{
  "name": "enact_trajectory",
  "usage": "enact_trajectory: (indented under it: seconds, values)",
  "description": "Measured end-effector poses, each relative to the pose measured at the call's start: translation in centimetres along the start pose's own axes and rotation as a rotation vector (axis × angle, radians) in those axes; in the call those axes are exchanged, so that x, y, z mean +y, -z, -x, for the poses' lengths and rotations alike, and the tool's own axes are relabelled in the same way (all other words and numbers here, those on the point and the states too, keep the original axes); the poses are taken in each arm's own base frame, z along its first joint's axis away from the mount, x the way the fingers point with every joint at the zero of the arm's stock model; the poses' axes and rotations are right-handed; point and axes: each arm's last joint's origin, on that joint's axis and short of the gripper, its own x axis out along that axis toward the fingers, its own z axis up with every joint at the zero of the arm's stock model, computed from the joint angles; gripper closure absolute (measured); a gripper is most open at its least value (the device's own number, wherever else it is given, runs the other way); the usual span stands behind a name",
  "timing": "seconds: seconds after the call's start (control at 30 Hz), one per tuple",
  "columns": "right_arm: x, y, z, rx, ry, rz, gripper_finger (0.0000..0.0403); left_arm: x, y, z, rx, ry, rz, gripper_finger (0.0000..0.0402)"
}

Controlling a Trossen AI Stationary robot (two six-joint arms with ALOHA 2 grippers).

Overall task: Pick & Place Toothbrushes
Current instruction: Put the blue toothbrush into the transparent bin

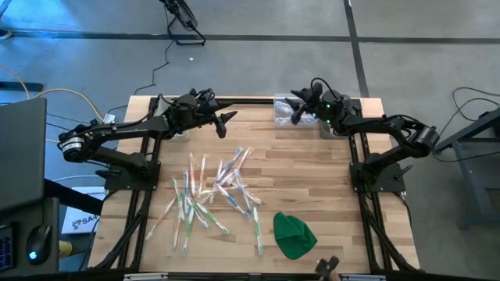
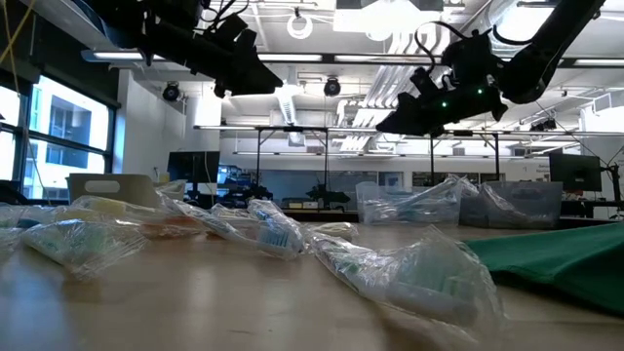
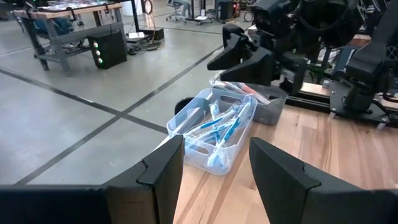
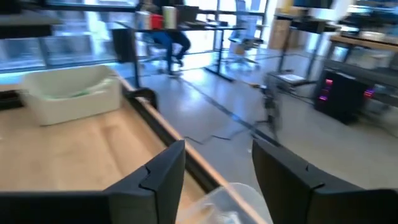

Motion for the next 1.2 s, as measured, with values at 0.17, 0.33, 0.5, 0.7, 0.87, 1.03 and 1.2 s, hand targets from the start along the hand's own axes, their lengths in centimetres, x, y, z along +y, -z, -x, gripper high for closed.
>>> enact_trajectory:
  seconds: [0.17,0.33,0.5,0.7,0.87,1.03,1.2]
  values:
    - [1.4,-0.5,-0.1,-0.048,-0.117,0.013,0.0250,0.0,0.1,0.0,0.006,0.000,0.026,0.0222]
    - [2.6,-0.9,-0.1,-0.088,-0.214,0.023,0.0273,0.0,0.6,0.0,0.065,0.003,0.105,0.0222]
    - [3.7,-0.9,-0.1,-0.089,-0.262,0.017,0.0292,-0.2,1.7,0.2,0.185,0.063,0.172,0.0222]
    - [5.2,-1.0,0.0,-0.089,-0.317,0.006,0.0306,-0.6,3.1,0.6,0.347,0.129,0.312,0.0222]
    - [6.3,-1.1,0.1,-0.089,-0.357,0.002,0.0309,-1.4,3.8,0.9,0.447,0.149,0.375,0.0222]
    - [7.5,-0.9,0.2,-0.071,-0.390,0.003,0.0310,-3.6,4.1,1.3,0.502,0.220,0.371,0.0222]
    - [8.6,-0.9,0.4,-0.068,-0.428,0.007,0.0311,-6.0,4.3,1.9,0.523,0.200,0.370,0.0222]
